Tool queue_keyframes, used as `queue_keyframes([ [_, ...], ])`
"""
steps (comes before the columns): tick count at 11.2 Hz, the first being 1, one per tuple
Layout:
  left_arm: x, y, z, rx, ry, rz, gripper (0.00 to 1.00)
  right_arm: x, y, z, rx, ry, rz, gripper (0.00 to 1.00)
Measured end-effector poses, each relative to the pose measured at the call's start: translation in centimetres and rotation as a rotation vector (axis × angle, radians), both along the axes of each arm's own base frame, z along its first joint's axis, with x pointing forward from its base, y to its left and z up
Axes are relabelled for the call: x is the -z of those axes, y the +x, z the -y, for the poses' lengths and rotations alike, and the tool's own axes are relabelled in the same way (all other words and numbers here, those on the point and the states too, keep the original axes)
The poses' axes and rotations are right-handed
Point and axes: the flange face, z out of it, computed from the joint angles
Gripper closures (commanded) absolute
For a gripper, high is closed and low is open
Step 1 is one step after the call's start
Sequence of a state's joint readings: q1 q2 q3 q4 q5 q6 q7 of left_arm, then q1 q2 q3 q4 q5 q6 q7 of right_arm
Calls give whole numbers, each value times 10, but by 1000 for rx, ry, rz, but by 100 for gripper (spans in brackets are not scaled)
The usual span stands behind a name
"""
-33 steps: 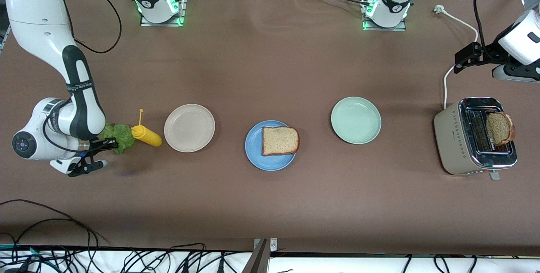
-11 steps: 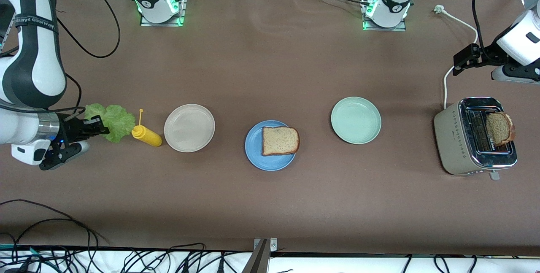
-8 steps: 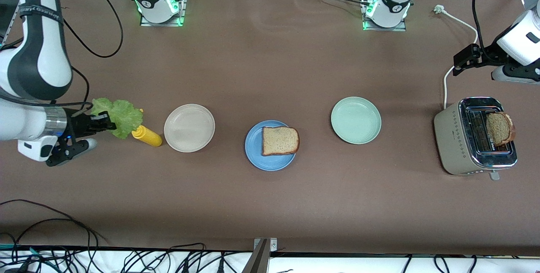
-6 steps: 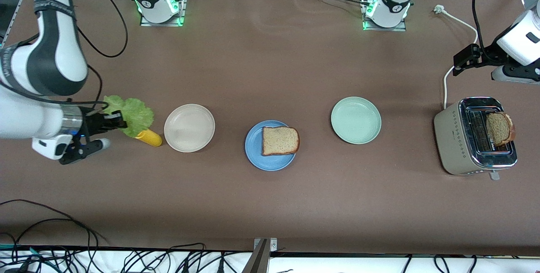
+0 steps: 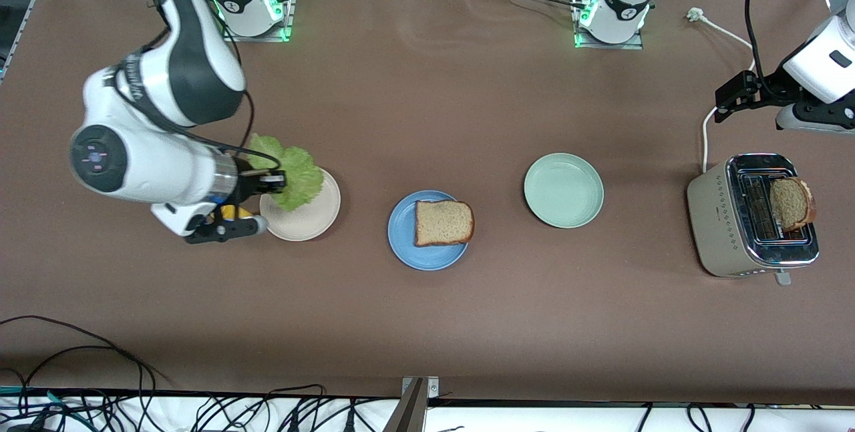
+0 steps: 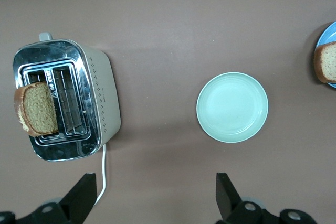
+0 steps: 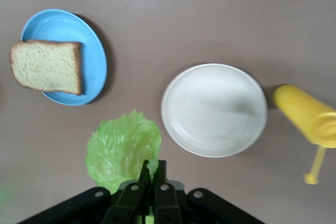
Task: Make sandwich in blue plate with both arms
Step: 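Carry the lettuce leaf over the blue plate with the right gripper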
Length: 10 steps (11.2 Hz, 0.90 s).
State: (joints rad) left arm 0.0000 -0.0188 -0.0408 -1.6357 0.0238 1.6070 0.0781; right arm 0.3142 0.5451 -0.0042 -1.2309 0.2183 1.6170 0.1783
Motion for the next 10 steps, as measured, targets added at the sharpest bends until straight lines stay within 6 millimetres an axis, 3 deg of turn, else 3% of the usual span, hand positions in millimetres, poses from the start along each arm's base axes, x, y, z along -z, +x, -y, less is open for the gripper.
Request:
queue_keyframes([
  [4, 2, 3, -1, -1, -1, 10, 0, 37, -2, -83, 125, -2, 59, 100],
  [8, 3, 5, -1, -2, -1, 10, 0, 74, -20, -178, 272, 16, 111, 100],
  [10, 4, 5, -1, -1, -1, 10, 0, 95, -29, -210, 334, 31, 131, 100],
])
